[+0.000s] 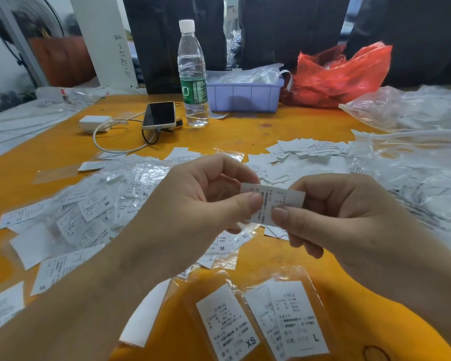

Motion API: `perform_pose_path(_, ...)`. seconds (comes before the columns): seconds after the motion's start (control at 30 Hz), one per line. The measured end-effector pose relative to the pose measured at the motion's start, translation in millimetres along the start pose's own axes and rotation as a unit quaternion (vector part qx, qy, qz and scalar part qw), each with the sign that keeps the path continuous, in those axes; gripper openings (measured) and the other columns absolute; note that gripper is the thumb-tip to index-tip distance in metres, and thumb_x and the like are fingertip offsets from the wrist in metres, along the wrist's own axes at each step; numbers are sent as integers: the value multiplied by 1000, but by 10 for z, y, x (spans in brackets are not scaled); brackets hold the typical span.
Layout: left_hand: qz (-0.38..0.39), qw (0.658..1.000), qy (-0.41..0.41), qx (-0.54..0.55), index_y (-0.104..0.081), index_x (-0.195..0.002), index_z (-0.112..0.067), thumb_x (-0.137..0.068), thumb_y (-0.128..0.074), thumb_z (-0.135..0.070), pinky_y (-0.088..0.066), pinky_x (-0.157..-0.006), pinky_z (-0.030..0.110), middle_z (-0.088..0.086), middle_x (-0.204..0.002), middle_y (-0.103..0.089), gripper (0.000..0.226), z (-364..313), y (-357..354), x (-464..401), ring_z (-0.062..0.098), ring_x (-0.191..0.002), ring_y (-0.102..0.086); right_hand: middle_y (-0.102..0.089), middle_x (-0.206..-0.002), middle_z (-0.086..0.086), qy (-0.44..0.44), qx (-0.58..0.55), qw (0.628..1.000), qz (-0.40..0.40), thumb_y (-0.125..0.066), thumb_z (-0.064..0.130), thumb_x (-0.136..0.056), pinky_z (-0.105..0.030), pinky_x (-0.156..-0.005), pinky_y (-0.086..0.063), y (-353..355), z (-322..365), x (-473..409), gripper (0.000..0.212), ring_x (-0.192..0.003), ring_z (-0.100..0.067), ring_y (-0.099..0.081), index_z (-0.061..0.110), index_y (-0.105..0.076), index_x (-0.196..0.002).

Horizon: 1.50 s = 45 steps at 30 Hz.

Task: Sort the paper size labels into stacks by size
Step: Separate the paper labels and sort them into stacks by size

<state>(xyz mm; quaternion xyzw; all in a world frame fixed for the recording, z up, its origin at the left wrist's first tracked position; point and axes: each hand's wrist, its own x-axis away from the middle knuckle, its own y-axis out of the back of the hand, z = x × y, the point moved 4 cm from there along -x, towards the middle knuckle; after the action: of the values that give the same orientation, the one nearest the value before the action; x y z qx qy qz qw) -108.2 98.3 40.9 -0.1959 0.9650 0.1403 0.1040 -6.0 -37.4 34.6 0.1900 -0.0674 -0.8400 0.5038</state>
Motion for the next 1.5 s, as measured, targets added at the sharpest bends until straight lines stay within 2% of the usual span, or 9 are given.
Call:
perform_pose_path(0.27,21,999,26,31,-72,-81,-30,-66,-77,-25,-54,-58,20,-2,-78,-76,17,29,-24,-9,14,-73,-73,-62,-56,0,-14,34,998,43,-66,33,-78,-18,-49,-41,21,1,8,15,-51,-5,-55,19,-72,-78)
perform_pose_path(0.5,18,998,52,26,-71,-84,-30,-55,-79,-43,-52,-59,17,-1,-81,-75,33,51,-11,-12,10,-72,-71,-59,-55,0,-6,1,999,53,-66,27,-78,-18,-48,-40,-6,30,12,14,-51,-6,-52,14,-70,-77)
perform_pose_path(0.6,16,997,72,10,-72,-75,-30,-53,-78,-50,-51,-56,18,0,-78,-74,31,63,13,-19,10,-66,-66,-59,-57,-1,-13,-22,998,50,-64,26,-79,-22,-48,-40,-6,24,2,15,-53,-14,-49,11,-67,-77)
perform_pose_path(0.77,37,994,82,66,-73,-72,-25,-58,-79,-41,-55,-58,22,9,-84,-75,22,41,6,-5,19,-69,-68,-60,-59,-3,-16,-26,999,17,-60,24,-79,-25,-50,-42,7,-9,-10,13,-56,-18,-52,14,-68,-76)
perform_pose_path(1.0,25,992,84,86,-74,-87,-16,-65,-76,-24,-60,-68,30,8,-90,-76,23,43,31,-9,19,-70,-69,-60,-57,-4,2,-59,997,-42,-61,20,-78,-22,-47,-43,17,-12,-11,14,-52,-16,-52,8,-67,-75)
perform_pose_path(1.13,22,995,66,67,-73,-83,-24,-66,-77,-24,-59,-65,26,4,-87,-76,17,19,16,-8,18,-75,-71,-60,-58,-4,3,-23,999,-26,-61,25,-80,-28,-49,-42,-26,-16,6,15,-53,-19,-52,12,-67,-78)
perform_pose_path(1.2,15,997,53,58,-73,-81,-23,-65,-82,-23,-58,-62,24,2,-85,-76,19,2,22,-3,17,-76,-71,-61,-59,-3,6,19,1000,-23,-60,29,-81,-30,-51,-42,-34,-14,14,16,-53,-16,-53,15,-67,-78)
perform_pose_path(1.3,11,998,36,46,-72,-83,-21,-61,-78,-18,-55,-59,20,0,-80,-75,23,-22,11,8,12,-71,-71,-62,-59,-2,9,48,999,-21,-60,31,-81,-34,-51,-42,-36,-12,26,18,-52,-15,-54,15,-66,-77)
perform_pose_path(1.5,21,999,26,25,-72,-85,-23,-58,-79,-24,-55,-60,18,-2,-83,-75,28,-50,-15,18,10,-74,-72,-63,-59,-2,21,25,999,-19,-63,32,-81,-23,-51,-43,-55,-11,23,15,-52,-8,-55,20,-71,-81)
